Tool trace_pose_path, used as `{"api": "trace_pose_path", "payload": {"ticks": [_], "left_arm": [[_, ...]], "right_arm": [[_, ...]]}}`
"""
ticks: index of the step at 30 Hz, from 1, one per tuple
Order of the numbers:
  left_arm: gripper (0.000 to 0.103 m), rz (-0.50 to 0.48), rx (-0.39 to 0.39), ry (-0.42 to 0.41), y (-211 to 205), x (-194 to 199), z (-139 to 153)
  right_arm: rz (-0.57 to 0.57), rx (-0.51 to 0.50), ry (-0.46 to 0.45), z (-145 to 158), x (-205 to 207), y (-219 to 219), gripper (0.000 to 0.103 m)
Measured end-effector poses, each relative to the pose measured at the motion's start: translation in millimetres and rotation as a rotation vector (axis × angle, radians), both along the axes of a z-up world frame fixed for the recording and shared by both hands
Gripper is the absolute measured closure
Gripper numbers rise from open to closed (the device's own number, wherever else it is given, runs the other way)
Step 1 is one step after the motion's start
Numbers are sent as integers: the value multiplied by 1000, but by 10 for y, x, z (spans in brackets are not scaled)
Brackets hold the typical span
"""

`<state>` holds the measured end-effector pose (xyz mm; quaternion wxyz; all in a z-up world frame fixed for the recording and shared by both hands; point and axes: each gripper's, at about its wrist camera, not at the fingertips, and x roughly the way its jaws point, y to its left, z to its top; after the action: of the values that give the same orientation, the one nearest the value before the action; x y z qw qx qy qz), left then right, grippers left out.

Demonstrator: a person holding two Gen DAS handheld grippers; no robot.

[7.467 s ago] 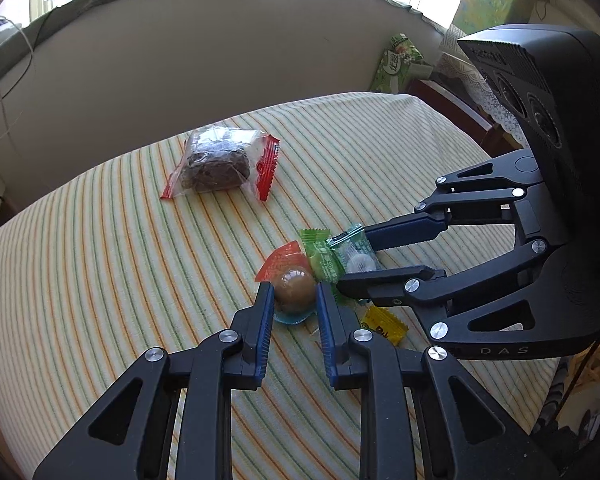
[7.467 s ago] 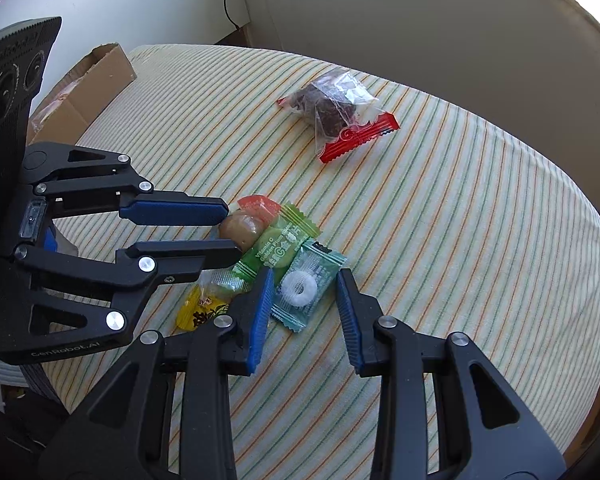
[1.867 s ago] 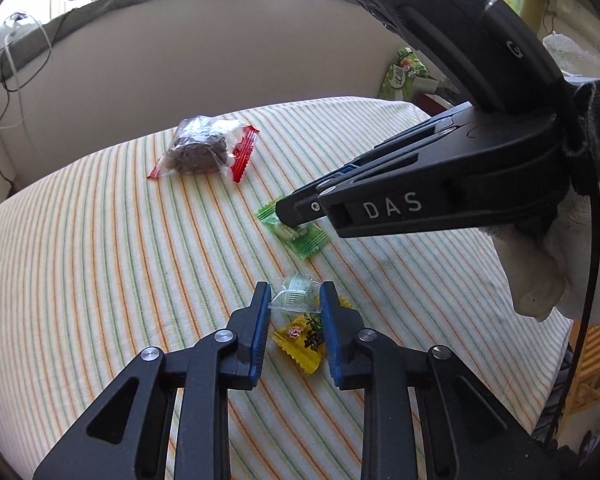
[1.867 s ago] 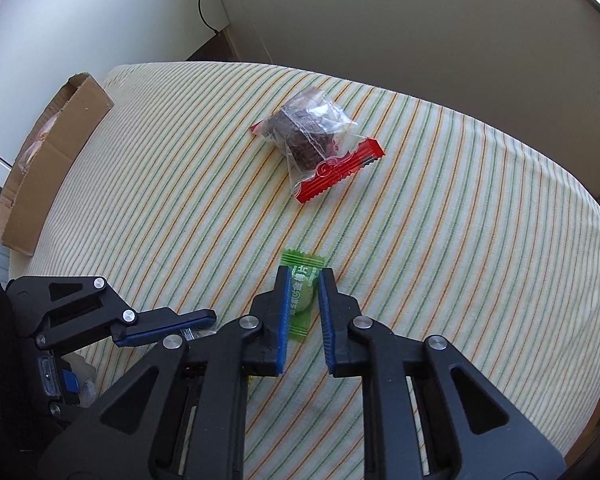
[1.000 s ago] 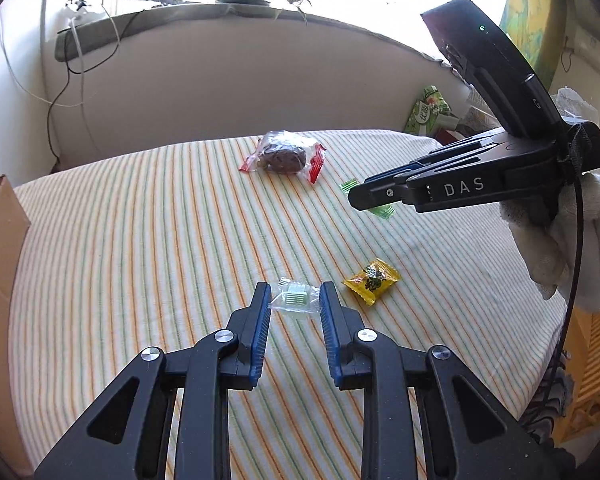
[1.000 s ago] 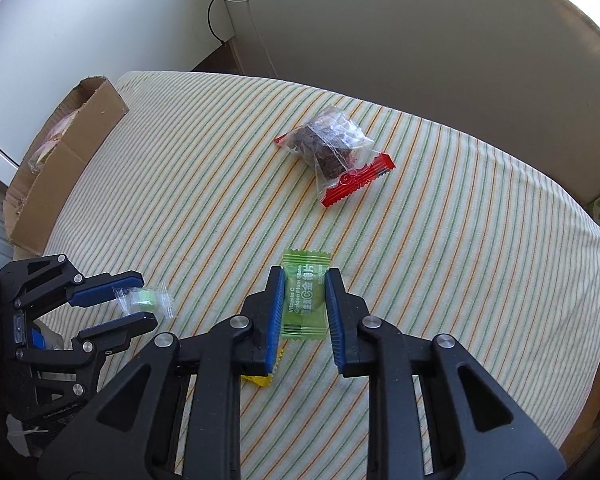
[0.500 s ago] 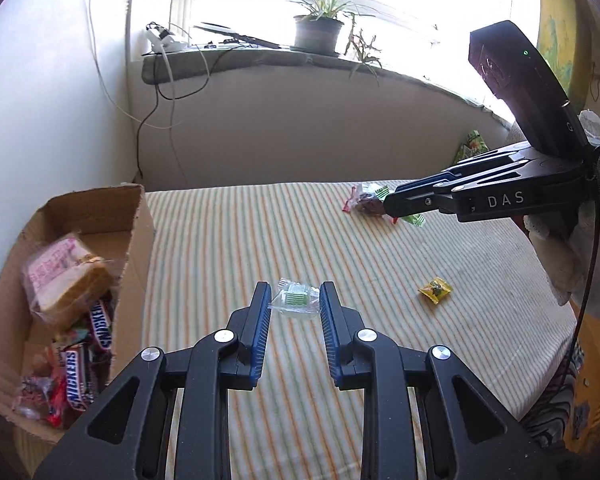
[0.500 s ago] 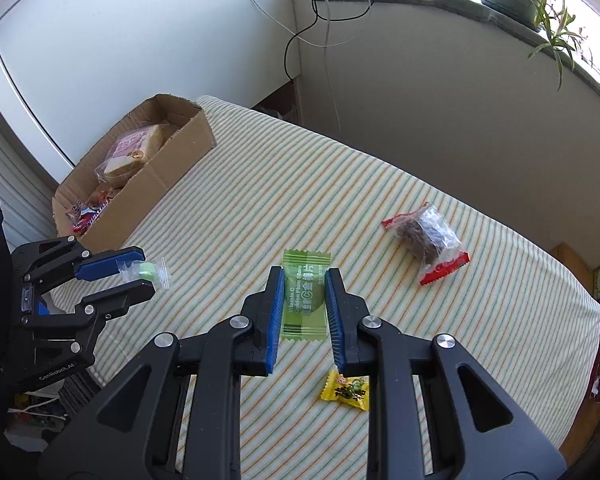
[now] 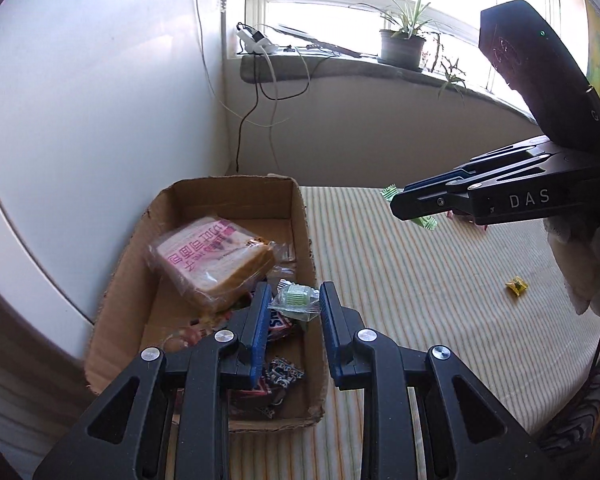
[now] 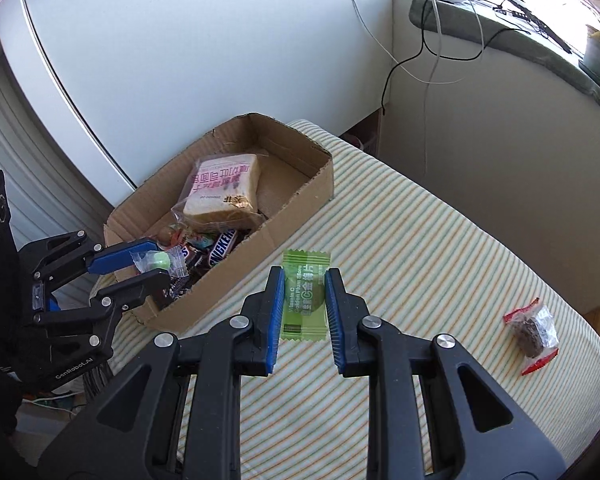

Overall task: Organize snacks
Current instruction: 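Carry both candies into the box and open both tools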

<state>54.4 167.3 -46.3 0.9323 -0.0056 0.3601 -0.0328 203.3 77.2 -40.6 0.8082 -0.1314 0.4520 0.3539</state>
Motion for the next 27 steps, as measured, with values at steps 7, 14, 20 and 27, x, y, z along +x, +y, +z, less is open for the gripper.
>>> {"api": "trace_pose_path", "payload": {"ticks": [7,14,20,27], "left_arm": [[80,64,8,12,357,-47,-55],[80,89,6,14,503,-77,-77],[78,96,-6,13,536,-78,-68],[58,122,-23,10,587,-74,-52]], "right_arm": [[73,13,18,-41,-33,544,82],[129,6,39,-144,-138,851,82],[144,7,41,-138,-173,964,81],[139,28,36,-60,-168,971,76]]}}
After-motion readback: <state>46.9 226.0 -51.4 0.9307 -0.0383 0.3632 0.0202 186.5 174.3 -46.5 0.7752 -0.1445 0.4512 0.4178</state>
